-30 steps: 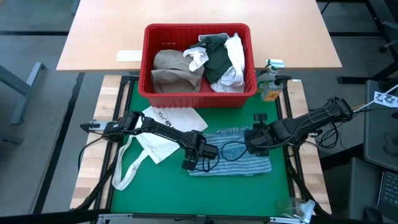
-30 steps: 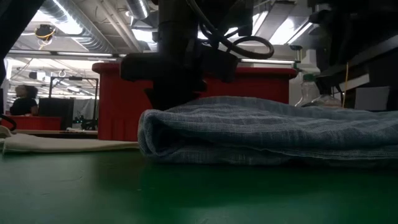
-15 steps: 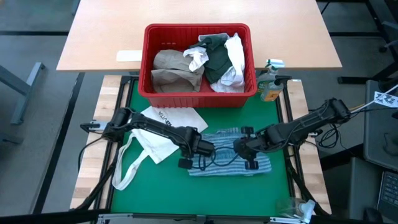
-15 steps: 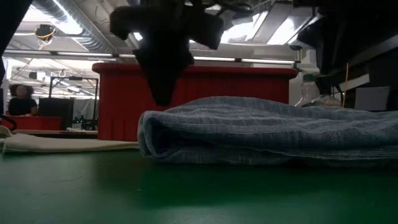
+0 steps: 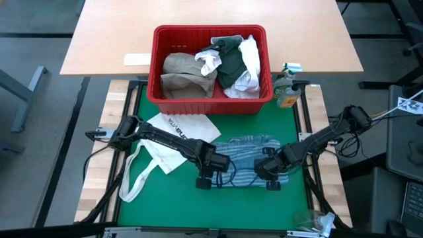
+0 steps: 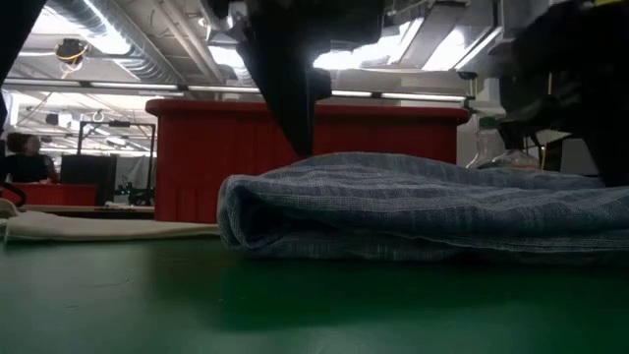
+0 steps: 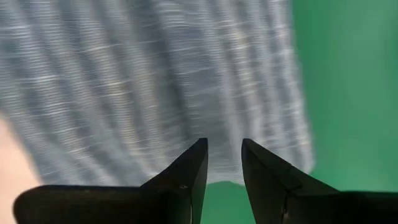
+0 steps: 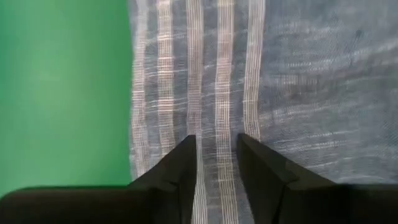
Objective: Fold Laundry from Bin
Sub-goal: Fold the blue polo shirt
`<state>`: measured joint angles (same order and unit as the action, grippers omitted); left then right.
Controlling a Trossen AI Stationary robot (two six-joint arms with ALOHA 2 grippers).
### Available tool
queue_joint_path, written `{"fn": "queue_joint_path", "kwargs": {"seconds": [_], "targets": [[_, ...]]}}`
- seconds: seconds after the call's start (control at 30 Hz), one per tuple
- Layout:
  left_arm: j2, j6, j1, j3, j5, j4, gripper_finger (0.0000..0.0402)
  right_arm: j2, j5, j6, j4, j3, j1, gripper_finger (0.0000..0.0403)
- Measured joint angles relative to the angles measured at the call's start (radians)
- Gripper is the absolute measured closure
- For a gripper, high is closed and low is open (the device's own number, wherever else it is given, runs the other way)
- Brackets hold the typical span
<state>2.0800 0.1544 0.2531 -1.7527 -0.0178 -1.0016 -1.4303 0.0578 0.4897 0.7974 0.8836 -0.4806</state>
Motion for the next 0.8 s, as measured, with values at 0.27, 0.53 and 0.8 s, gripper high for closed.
{"fn": "queue_joint_path", "kwargs": {"seconds": [0.27, 0.53, 0.8], "targets": [[0.022, 0.001, 0.069, 0.048, 0.017, 0.09, 0.0308, -0.006, -0.02, 0.041, -0.097, -0.091, -0.063, 0.0288], [0.037, 0.001, 0.099, 0.209, 0.054, 0.168, 0.0308, -0.008, 0.009, 0.11, -0.132, -0.168, -0.077, 0.0288], [0.033, 0.0, 0.113, 0.233, 0.056, 0.145, 0.0308, -0.008, 0.082, 0.108, -0.124, -0.171, -0.077, 0.0288]]}}
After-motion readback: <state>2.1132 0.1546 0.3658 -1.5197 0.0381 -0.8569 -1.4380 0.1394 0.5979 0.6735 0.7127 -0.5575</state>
